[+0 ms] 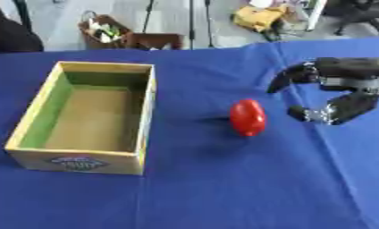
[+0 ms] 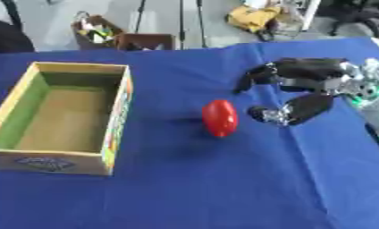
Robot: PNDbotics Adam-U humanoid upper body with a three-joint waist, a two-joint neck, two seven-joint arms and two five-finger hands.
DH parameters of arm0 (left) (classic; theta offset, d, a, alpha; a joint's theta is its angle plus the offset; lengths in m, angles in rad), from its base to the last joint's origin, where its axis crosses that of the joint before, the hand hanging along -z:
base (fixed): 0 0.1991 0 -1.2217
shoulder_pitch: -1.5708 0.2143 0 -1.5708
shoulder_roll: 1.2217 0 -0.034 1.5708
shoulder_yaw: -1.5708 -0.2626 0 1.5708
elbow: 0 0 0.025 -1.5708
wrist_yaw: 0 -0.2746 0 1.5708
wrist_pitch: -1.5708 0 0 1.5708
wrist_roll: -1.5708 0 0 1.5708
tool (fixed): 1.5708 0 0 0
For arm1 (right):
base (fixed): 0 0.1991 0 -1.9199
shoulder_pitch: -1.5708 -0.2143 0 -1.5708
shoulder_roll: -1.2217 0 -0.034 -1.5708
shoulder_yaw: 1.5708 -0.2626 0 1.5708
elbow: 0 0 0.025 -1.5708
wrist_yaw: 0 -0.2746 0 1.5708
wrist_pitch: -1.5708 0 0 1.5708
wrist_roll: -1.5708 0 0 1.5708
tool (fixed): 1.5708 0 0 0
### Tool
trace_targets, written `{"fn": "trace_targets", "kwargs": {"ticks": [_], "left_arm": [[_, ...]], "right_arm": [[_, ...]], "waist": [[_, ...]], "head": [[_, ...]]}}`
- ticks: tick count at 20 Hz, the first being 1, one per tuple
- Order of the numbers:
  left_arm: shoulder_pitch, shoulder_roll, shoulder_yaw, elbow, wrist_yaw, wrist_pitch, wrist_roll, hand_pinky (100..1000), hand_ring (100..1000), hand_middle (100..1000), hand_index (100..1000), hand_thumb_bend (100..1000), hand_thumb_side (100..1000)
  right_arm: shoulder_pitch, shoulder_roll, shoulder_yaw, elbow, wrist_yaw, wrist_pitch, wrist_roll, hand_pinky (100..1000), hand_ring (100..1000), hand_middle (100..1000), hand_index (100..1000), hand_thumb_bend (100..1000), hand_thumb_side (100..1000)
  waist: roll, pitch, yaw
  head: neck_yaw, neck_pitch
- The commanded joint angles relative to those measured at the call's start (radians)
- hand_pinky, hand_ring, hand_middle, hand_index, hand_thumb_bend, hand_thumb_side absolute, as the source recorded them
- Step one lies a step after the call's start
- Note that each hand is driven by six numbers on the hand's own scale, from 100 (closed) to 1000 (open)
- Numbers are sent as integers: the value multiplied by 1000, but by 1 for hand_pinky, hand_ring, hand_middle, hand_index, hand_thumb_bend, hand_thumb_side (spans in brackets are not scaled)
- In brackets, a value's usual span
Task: Pick up objects on the table and place them in the box.
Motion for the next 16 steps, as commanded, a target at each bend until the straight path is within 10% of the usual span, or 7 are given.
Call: {"fn": "trace_targets", "kwargs": {"ticks": [1,16], "left_arm": [[-9,16,3,-18,-1,-3,0,171,455,534,671,100,876],[-11,12,0,-18,2,-2,-4,168,455,535,669,100,878]], "right_arm": [[-4,-26,-19,-23,-6,-4,-4,857,808,816,897,167,928],[-34,-25,-17,23,21,6,-25,865,823,871,999,434,931]], "waist": [[-2,-22,1],[-1,-11,11]], "head": [[4,6],[-1,1]]}}
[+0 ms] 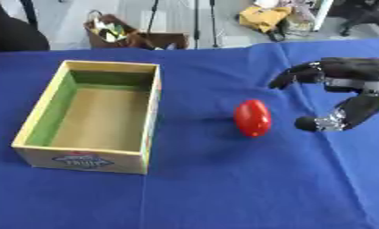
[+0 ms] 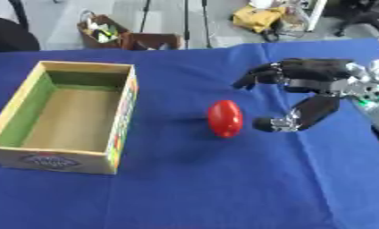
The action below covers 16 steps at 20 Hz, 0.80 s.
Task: Pick up objects on the table and place them in the box.
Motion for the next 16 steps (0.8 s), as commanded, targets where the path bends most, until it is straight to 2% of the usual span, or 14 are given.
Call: {"fn": "trace_targets", "kwargs": {"ticks": [1,4,11,16], "left_arm": [[-12,11,-1,-18,2,-1,-5,167,454,535,669,100,878],[-13,11,-1,-18,4,-1,-7,167,454,535,668,100,879],[-15,12,-4,-18,6,1,-12,167,455,536,668,100,879],[-17,11,-6,-18,9,1,-16,166,455,536,668,100,879]], "right_arm": [[-28,-26,-8,17,31,17,-10,867,828,875,1000,442,932],[-42,-26,6,24,61,22,-18,870,836,879,1000,468,913],[-89,-34,35,103,115,-12,49,889,879,898,1000,635,703],[-130,-29,43,164,130,-32,94,897,892,906,1000,627,664]], "waist": [[-1,-13,2],[-3,-10,7],[-9,-7,16],[-10,-5,19]], "head": [[-9,0],[-15,0],[-41,2],[-50,0]]}}
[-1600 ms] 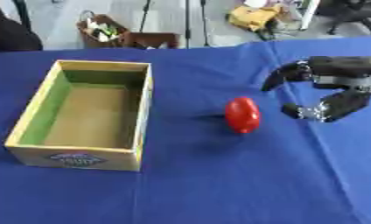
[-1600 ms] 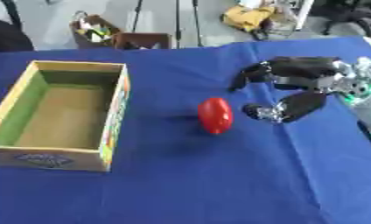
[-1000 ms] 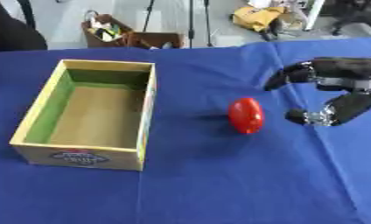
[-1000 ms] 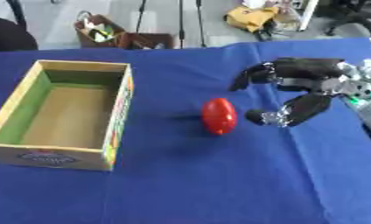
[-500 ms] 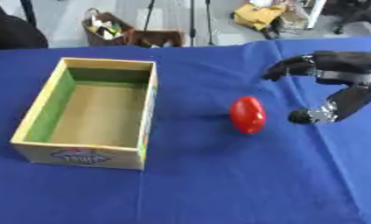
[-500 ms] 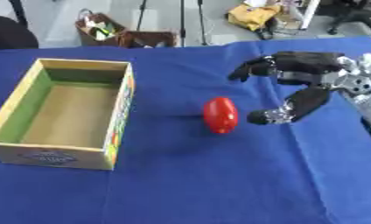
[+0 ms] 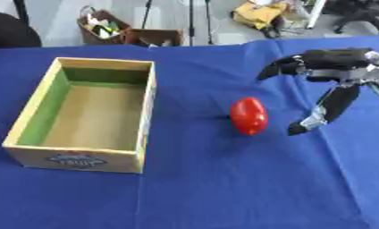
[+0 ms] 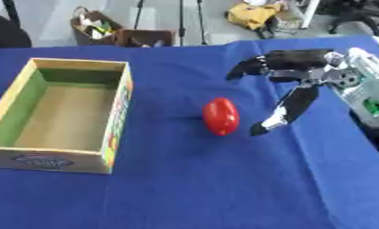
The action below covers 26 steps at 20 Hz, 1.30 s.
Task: Pick up objects on the table and place them in the box.
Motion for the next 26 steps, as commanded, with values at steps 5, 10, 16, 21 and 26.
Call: {"fn": "trace_targets", "kwargs": {"ticks": [5,10,16,21,26], "left_arm": [[-17,10,-7,-18,5,-1,-8,166,455,537,667,100,879],[-17,8,-9,-18,8,-1,-11,165,455,537,667,100,880],[-18,7,-10,-18,9,-1,-13,165,455,537,667,100,880],[-19,6,-10,-18,9,-1,-14,166,455,538,668,100,880],[-21,2,-13,-18,11,0,-17,165,455,538,667,100,881]], "right_arm": [[-51,-13,5,63,46,-31,67,896,907,903,1000,639,622],[-95,16,23,116,106,-6,115,904,932,911,1000,662,599],[-108,30,31,117,162,11,124,911,945,917,1000,654,585],[-108,39,38,120,176,13,129,922,957,931,1000,660,567],[-125,58,40,129,189,31,118,917,941,926,1000,665,584]], "waist": [[0,-12,4],[3,-11,7],[3,-10,8],[4,-12,10],[7,-9,14]], "head": [[-13,-2],[-18,1],[-23,-1],[-26,-2],[-34,-7]]}}
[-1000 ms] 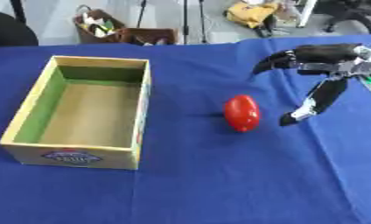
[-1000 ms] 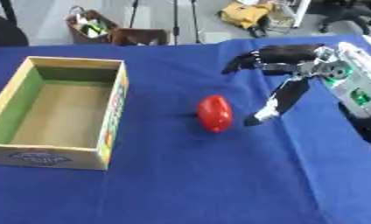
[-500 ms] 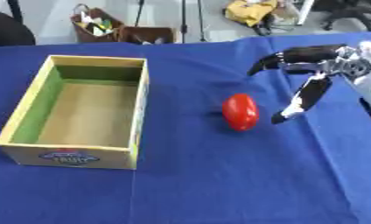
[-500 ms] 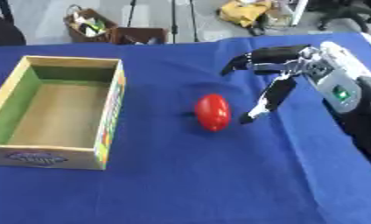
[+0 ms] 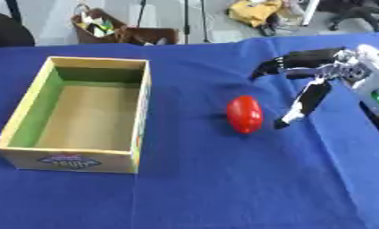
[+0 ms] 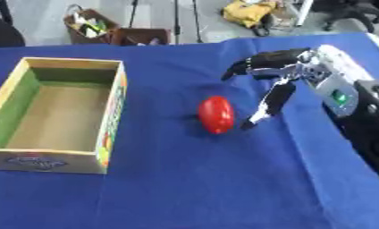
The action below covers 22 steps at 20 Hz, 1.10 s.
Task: Pick up objects on the table and place them in the box.
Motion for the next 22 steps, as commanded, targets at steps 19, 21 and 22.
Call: {"fn": "trace_targets", "kwargs": {"ticks": [19,21,22], "left_arm": [[3,10,-4,-18,5,4,-9,162,459,542,666,100,882],[5,10,-4,-18,5,4,-9,161,459,542,666,100,882],[6,10,-3,-18,5,5,-9,161,459,542,666,100,882]], "right_arm": [[-90,104,-30,67,171,116,80,935,956,940,1000,629,533],[-89,111,-30,68,174,118,87,937,959,942,1000,628,531],[-88,113,-29,66,174,117,88,935,954,940,1000,632,523]], "waist": [[20,-25,-12],[22,-26,-12],[22,-26,-12]], "head": [[-8,-37],[-6,-37],[-5,-38]]}}
